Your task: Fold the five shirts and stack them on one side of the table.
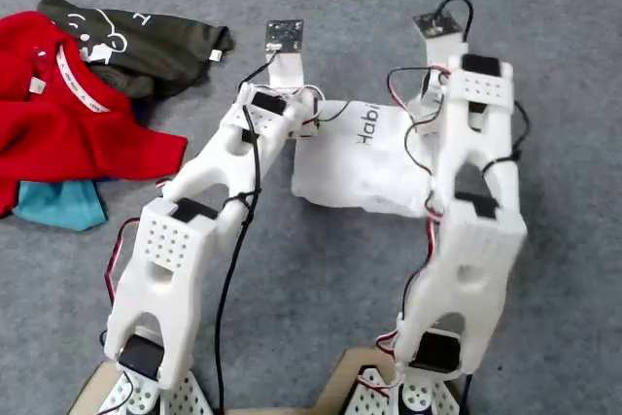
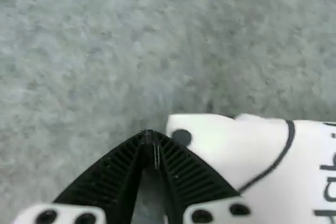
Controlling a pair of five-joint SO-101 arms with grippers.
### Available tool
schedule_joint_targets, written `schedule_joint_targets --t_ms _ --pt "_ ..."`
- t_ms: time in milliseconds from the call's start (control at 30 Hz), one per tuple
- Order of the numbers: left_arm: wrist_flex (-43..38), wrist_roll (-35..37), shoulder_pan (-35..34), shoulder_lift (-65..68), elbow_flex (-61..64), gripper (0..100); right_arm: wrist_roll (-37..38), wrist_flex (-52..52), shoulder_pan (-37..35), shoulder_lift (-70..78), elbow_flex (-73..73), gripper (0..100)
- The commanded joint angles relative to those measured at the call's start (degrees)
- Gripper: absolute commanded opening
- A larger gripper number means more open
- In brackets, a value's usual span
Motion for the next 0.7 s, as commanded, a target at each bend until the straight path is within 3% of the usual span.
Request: schedule_joint_targets --t_ms 0,167,467,667 --pt "-0.9 0.2 -1.2 -0.6 -3.9 3 -0.4 1.4 2.3 7.1 -14.3 1.5" --pt "-0.6 0.2 -0.7 -0.6 -3.9 3 -0.2 10.4 2.5 14.5 -34.1 1.5" --pt "6.8 0.2 -0.7 -0.6 -8.3 3 -0.1 30.2 0.7 20.5 -64.8 1.5" --pt "14.7 0.1 -1.1 -0.6 -14.2 3 -0.4 31.5 1.4 15.6 -61.8 1.5"
